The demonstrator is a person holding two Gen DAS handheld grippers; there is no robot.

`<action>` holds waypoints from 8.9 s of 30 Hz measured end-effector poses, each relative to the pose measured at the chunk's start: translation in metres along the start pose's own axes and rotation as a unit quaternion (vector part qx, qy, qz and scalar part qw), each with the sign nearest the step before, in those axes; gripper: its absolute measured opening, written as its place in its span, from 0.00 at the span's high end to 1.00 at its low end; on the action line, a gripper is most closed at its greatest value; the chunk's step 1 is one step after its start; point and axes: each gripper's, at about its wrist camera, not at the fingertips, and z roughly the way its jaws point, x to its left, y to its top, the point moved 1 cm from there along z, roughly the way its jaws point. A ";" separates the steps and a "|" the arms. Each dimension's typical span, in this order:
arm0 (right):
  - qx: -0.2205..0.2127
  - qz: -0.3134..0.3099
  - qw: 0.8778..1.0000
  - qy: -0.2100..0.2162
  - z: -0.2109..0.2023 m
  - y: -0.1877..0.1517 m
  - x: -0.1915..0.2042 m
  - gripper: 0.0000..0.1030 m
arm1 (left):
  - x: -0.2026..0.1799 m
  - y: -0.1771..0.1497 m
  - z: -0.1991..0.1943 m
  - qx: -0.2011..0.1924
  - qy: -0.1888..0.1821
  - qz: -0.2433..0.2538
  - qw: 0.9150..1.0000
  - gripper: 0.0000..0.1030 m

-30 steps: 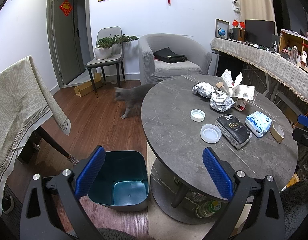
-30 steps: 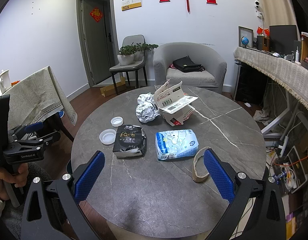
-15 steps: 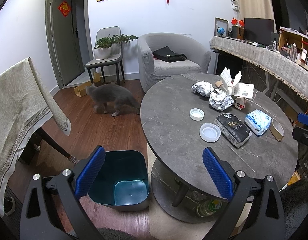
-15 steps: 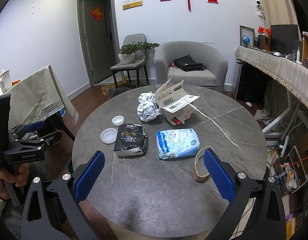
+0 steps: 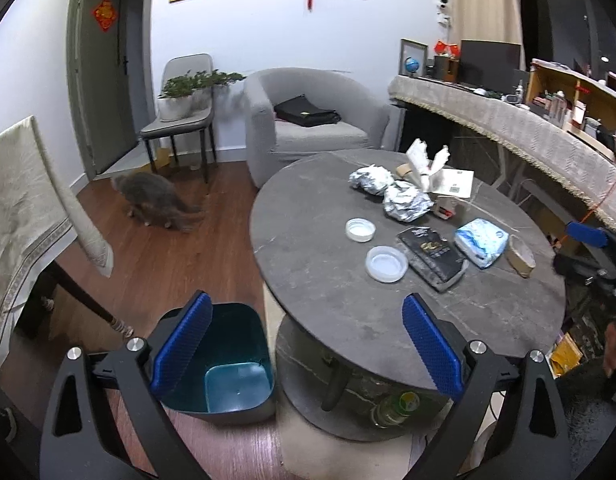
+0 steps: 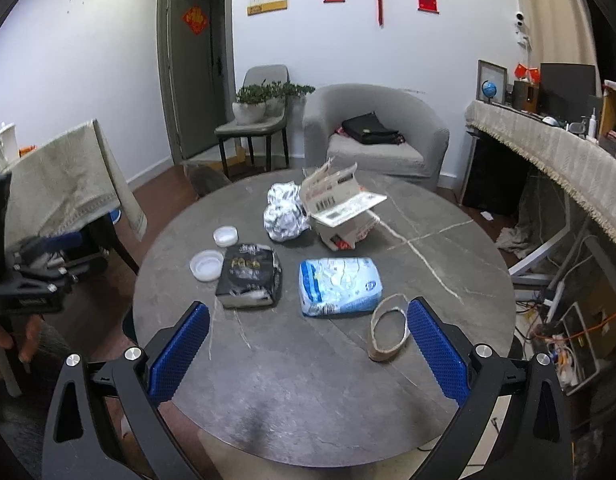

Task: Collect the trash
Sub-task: 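Close the right gripper on the tan tape ring while the left gripper grasps the clear lid, then carry the lid and tape ring over the teal bin and open both grippers, then grasp the black Face tissue pack with the left gripper while the right grasps the blue tissue pack, then carry both tissue packs over the teal bin and open both grippers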

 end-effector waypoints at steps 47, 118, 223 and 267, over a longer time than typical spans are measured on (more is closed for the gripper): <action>0.080 0.068 0.992 -0.073 0.078 -0.010 -0.062 0.67 | -0.065 0.023 0.121 0.064 -0.086 0.064 0.992 0.59; 0.155 -0.087 0.963 0.204 0.245 0.047 0.291 0.67 | 0.245 -0.064 0.084 0.161 0.095 -0.139 0.973 0.48; 0.059 0.073 0.995 0.017 0.086 0.019 -0.091 0.15 | -0.118 0.028 0.127 0.094 -0.067 0.038 0.993 0.10; 0.132 0.017 0.991 0.033 0.123 0.019 -0.031 0.15 | -0.038 0.050 0.096 0.038 -0.054 -0.030 0.997 0.34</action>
